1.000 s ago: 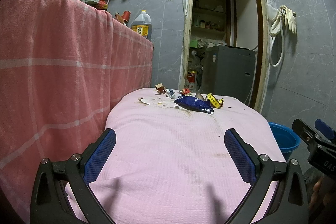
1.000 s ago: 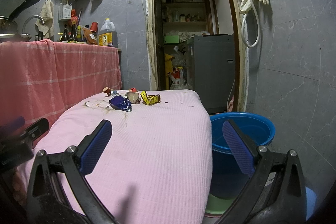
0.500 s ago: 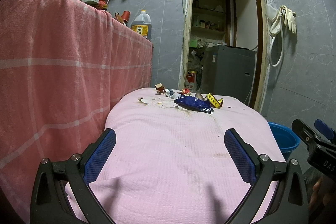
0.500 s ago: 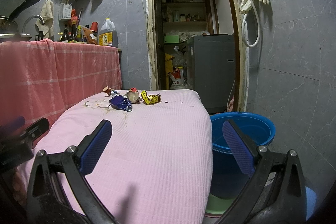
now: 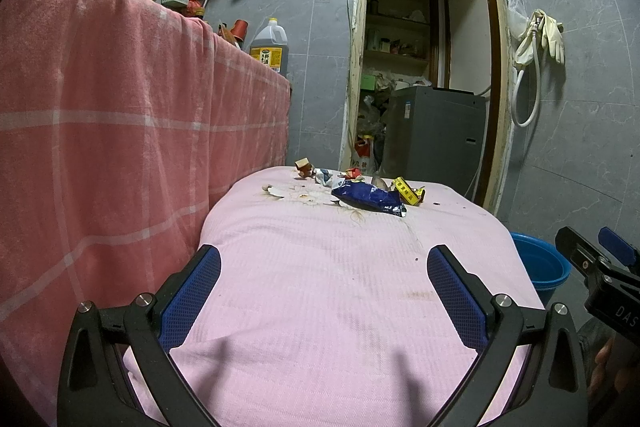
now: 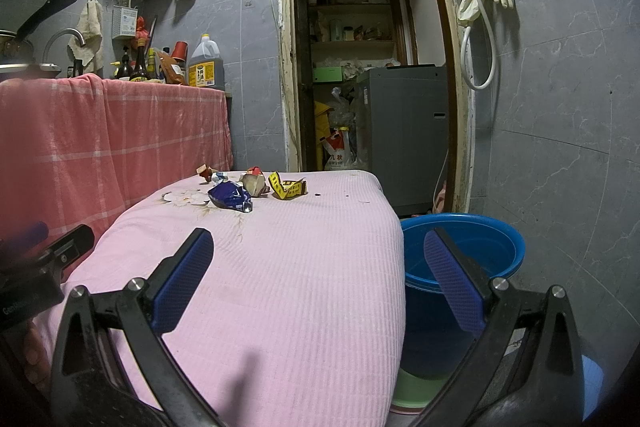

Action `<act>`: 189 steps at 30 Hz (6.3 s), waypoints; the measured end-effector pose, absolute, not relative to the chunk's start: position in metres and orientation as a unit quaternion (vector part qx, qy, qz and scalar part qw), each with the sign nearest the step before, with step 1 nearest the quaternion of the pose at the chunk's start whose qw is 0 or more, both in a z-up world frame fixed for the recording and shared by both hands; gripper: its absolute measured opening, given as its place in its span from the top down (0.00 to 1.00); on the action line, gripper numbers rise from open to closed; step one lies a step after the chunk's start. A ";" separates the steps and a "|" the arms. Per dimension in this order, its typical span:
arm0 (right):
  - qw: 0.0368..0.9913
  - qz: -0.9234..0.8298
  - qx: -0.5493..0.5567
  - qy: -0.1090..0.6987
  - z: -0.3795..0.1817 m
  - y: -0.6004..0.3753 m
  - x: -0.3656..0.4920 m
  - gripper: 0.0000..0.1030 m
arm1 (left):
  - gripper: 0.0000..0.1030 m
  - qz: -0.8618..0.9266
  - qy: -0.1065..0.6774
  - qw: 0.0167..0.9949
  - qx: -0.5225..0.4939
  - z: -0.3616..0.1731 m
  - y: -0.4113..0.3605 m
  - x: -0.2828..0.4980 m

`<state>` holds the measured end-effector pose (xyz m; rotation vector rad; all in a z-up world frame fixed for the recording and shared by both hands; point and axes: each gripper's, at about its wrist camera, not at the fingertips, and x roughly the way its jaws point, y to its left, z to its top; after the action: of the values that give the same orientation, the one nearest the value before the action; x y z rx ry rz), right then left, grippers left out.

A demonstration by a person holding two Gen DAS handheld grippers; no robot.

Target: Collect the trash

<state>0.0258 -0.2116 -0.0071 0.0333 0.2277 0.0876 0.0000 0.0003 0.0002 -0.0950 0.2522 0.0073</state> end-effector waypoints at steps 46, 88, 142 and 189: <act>0.993 0.041 0.020 0.110 -0.006 -0.211 0.025 0.00 | 0.02 0.010 0.121 0.991 -0.048 0.001 -0.004 0.003; 0.982 0.103 0.012 0.159 0.051 -0.211 0.253 0.00 | 0.02 0.006 0.239 0.970 -0.037 0.046 0.006 0.223; 0.888 0.219 0.028 0.403 -0.037 -0.174 0.351 0.68 | 1.00 -0.094 0.431 0.874 -0.204 -0.009 0.017 0.274; 0.940 0.110 0.081 0.314 -0.029 -0.264 0.294 0.32 | 0.65 -0.104 0.411 0.893 -0.152 -0.005 -0.032 0.278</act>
<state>0.2944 -0.2641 -0.0289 0.1649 0.6399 0.2247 0.2775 -0.0322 -0.0048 -0.3157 0.8535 -0.2156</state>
